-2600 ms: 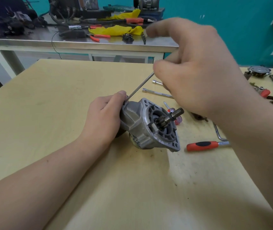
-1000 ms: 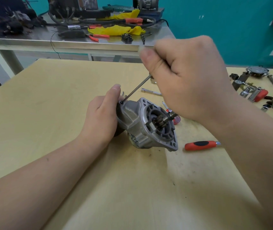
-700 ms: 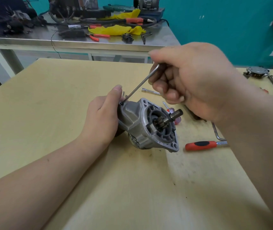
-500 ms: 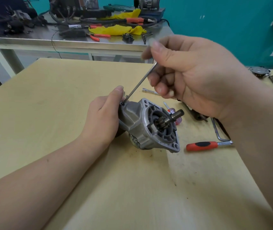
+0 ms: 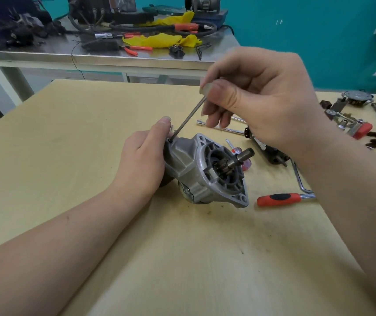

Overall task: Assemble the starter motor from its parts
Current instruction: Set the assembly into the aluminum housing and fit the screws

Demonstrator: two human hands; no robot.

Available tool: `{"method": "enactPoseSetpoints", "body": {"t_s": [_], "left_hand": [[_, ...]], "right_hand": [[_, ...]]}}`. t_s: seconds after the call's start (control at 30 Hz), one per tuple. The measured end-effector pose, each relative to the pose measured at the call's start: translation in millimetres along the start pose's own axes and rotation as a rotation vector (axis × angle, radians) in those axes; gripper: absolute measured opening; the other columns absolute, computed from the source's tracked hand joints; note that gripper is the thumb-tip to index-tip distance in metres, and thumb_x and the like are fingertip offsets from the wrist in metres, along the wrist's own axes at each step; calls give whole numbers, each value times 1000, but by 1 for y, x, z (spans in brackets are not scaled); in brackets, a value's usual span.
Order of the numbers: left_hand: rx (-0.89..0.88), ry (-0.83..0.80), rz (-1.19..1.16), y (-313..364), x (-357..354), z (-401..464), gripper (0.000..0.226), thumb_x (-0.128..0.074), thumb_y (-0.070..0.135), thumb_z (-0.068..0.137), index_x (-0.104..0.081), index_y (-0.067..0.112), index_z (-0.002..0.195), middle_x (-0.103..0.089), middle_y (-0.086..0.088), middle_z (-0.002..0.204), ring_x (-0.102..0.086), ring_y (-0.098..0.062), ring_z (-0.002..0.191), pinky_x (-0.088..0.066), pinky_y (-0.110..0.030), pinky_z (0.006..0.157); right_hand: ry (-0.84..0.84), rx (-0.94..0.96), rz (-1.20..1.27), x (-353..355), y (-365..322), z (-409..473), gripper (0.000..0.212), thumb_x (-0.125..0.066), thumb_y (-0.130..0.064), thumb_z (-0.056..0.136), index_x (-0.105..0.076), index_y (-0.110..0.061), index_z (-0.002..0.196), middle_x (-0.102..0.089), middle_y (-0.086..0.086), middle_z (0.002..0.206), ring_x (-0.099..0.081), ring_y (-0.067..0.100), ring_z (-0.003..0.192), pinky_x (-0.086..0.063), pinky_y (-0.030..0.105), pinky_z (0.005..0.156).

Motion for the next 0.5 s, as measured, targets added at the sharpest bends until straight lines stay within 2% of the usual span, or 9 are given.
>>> {"method": "enactPoseSetpoints", "body": {"t_s": [0.1, 0.23, 0.3, 0.33, 0.4, 0.5], "left_hand": [[-2, 4, 9, 1, 0, 0, 83, -53, 71, 85, -48, -12, 82, -37, -10, 65, -31, -24, 60, -27, -40, 59], [10, 57, 41, 1, 3, 0, 79, -52, 71, 84, -45, -8, 78, -32, -9, 66, -28, -28, 64, -27, -48, 63], [20, 91, 50, -1, 6, 2, 77, -52, 71, 84, -41, -5, 76, -32, -9, 65, -28, -28, 65, -27, -51, 63], [22, 100, 49, -2, 8, 2, 76, -52, 71, 84, -39, -4, 75, -32, -9, 65, -28, -28, 65, -28, -51, 63], [21, 105, 46, -2, 9, 3, 75, -53, 70, 85, -37, -2, 74, -33, -10, 65, -29, -28, 64, -28, -51, 63], [7, 100, 53, -2, 9, 2, 66, -54, 68, 87, -33, 8, 69, -33, -7, 62, -30, -26, 63, -29, -50, 62]], "right_hand": [[174, 74, -221, 4, -7, -6, 18, -69, -21, 100, -70, -5, 90, -68, 12, 71, -67, 21, 61, -54, 41, 55], [317, 101, -584, 5, -22, -13, 37, -64, -29, 103, -63, -9, 72, -43, -11, 55, -42, 12, 51, -36, 34, 50], [286, 46, -703, 6, -24, -9, 39, -60, -36, 104, -60, -15, 70, -39, -15, 54, -40, 12, 51, -36, 36, 50], [244, 21, -748, 5, -24, -6, 40, -58, -38, 104, -61, -15, 71, -42, -12, 55, -41, 15, 53, -38, 38, 52], [149, 3, -796, 3, -26, 1, 40, -57, -39, 104, -70, -11, 78, -53, 0, 66, -49, 22, 63, -45, 44, 59], [108, 22, -766, 3, -33, 4, 32, -62, -34, 102, -81, -10, 93, -62, 7, 84, -57, 23, 78, -46, 44, 70]]}}
Point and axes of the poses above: each hand's wrist, its own z-axis towards the middle knuckle, its own x-axis out of the back of the hand, y = z × x, the point moved 9 cm from there along z, towards the middle knuckle
